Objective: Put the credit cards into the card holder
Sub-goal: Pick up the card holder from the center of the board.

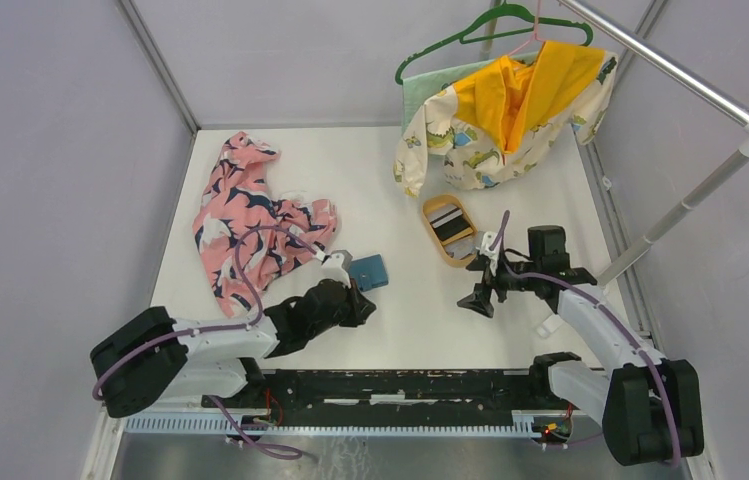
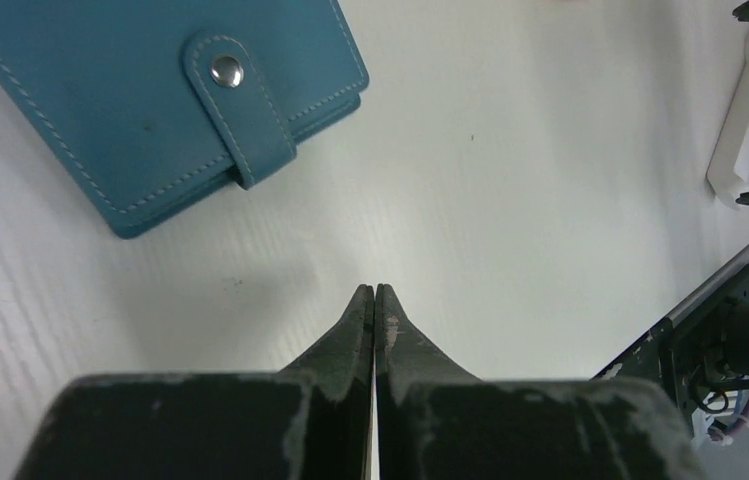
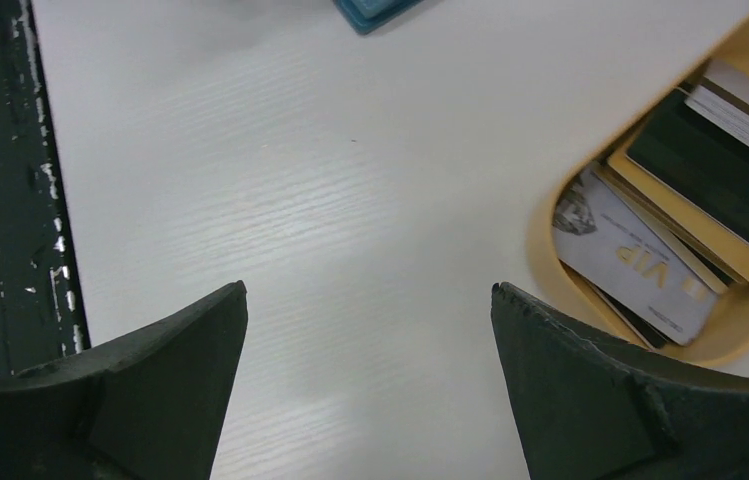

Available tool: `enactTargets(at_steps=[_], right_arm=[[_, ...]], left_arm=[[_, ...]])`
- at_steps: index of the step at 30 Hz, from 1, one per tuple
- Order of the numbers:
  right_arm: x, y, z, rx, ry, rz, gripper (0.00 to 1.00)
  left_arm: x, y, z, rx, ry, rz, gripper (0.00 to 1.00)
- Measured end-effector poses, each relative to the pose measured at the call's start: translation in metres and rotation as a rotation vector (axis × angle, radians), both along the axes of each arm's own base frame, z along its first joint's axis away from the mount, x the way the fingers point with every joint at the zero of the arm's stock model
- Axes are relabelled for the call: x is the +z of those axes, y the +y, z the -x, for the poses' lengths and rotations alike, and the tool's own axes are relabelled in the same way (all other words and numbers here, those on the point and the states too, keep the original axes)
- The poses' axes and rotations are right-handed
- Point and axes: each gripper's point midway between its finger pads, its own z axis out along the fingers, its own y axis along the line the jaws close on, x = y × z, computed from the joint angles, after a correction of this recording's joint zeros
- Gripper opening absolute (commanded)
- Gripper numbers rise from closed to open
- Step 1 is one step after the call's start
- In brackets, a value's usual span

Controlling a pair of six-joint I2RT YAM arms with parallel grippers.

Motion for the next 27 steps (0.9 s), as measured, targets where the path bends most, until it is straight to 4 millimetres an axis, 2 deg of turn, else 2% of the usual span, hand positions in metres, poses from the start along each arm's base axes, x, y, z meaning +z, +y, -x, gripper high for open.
enactTargets(at_steps=[4,8,11,13,14,16,19,21,23,27], right_arm=[[-0.008,0.016,0.017,0.092,0.022,-0.012,0.94],[-0.008,0.023,0.024,0.140,0.016,-0.021,0.94],[-0.008,0.023,0.024,0.143,0.006,-0.019,0.94],[-0.008,0.022,0.023,0.141,0.003,-0.014,0.94],[-0.008,0.022,0.023,0.139,0.000,-0.011,0.94],[-0.009,0.021,0.021,0.131,-0.005,-0.001,0.94],[-0.010,0.019,0.020,0.124,-0.009,0.011,0.94],[-0.011,0.018,0.019,0.118,-0.013,0.020,0.94],[-0.011,0.018,0.018,0.115,-0.016,0.023,0.94],[-0.012,0.016,0.017,0.108,-0.019,0.032,0.94]], left_arm=[[-0.011,-0.012,0.012,-0.021,0.003,-0.024,0.03],[-0.009,-0.012,0.007,-0.011,-0.037,-0.094,0.32],[0.010,-0.008,-0.015,0.015,-0.115,-0.197,0.51],[0.029,-0.007,-0.034,0.037,-0.158,-0.259,0.56],[0.040,-0.006,-0.047,0.056,-0.174,-0.283,0.57],[0.049,0.001,-0.066,0.085,-0.181,-0.316,0.57],[0.048,0.021,-0.088,0.135,-0.154,-0.377,0.56],[0.039,0.031,-0.093,0.145,-0.119,-0.417,0.52],[0.028,0.036,-0.094,0.138,-0.075,-0.458,0.43],[0.015,0.029,-0.093,0.099,-0.012,-0.494,0.37]])
